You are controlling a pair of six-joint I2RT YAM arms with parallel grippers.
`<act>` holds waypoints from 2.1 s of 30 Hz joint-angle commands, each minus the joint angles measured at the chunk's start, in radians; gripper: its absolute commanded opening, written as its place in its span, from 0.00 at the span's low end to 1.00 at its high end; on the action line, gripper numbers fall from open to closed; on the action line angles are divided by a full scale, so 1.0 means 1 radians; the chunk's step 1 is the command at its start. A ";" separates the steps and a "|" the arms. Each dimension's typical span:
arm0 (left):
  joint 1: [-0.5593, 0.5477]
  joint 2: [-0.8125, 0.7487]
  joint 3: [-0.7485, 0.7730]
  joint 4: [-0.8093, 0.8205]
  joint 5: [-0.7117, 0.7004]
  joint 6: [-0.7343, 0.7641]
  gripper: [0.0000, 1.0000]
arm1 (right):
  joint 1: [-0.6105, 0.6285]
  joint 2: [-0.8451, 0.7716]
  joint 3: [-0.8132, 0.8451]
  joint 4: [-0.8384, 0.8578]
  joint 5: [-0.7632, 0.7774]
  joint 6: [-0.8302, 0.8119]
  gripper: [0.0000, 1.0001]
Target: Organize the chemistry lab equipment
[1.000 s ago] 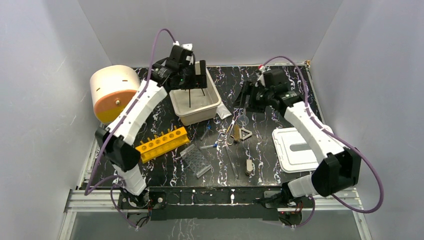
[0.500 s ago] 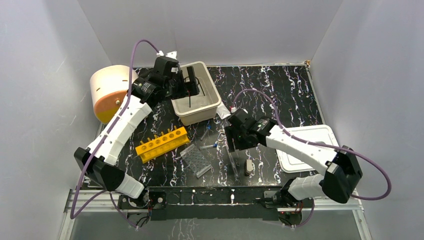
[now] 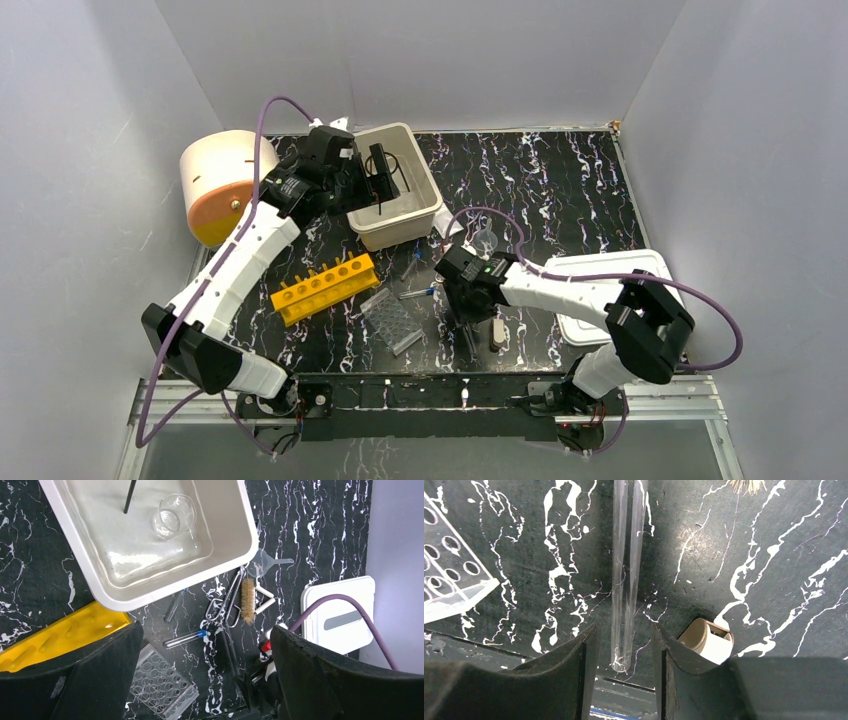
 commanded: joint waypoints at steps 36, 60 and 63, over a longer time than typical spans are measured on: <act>0.003 -0.142 -0.245 0.471 0.544 -0.234 0.87 | -0.335 -0.217 0.324 0.438 -0.570 -0.012 0.26; 0.003 -0.076 -0.265 0.506 0.524 -0.252 0.36 | -0.362 -0.079 0.342 0.649 -0.841 0.108 0.25; 0.003 -0.068 -0.265 0.486 0.538 -0.238 0.31 | -0.366 -0.065 0.351 0.653 -0.859 0.108 0.25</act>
